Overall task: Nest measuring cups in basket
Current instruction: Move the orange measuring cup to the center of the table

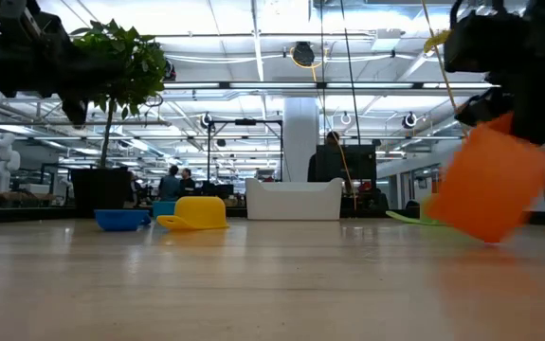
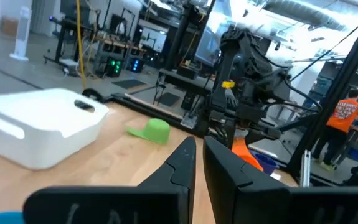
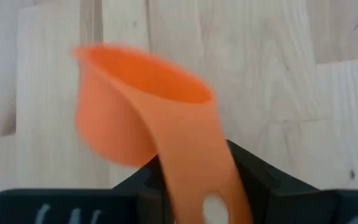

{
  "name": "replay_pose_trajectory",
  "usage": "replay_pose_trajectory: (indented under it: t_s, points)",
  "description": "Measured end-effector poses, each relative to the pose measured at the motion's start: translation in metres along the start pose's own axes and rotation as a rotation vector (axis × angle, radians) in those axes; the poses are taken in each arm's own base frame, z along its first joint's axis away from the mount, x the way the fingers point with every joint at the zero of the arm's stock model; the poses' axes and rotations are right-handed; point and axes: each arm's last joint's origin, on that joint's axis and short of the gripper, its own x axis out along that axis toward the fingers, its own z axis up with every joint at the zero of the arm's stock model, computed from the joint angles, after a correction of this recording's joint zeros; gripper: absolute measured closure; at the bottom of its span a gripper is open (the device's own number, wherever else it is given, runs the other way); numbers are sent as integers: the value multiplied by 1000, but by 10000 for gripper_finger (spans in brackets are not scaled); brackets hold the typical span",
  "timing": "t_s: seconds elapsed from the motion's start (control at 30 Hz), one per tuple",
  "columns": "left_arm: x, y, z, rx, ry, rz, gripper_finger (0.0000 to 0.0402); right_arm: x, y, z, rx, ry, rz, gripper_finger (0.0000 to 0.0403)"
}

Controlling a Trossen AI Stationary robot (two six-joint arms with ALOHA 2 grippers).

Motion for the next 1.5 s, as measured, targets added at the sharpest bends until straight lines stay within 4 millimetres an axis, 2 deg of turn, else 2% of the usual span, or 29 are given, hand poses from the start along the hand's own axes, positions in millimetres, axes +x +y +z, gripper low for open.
replay_pose_trajectory:
  t_s: [0.27, 0.5, 0.87, 1.2, 1.5]
  points:
    - [13, -5, 10, 70, 24, 35, 369, -11, -11, 25, -37, -71, -8, 344]
    - [30, -13, 20, 142, 102, 57, 369, -11, -16, 20, -26, -5, -16, 396]
    - [55, -21, 27, 190, 179, 71, 369, -11, -17, 19, -36, 10, -27, 401]
    - [84, -40, 43, 258, 226, 32, 369, -12, -15, 35, -278, -189, -149, 402]
    - [91, -48, 58, 272, 209, -5, 369, -14, -8, 51, -631, -395, -234, 402]
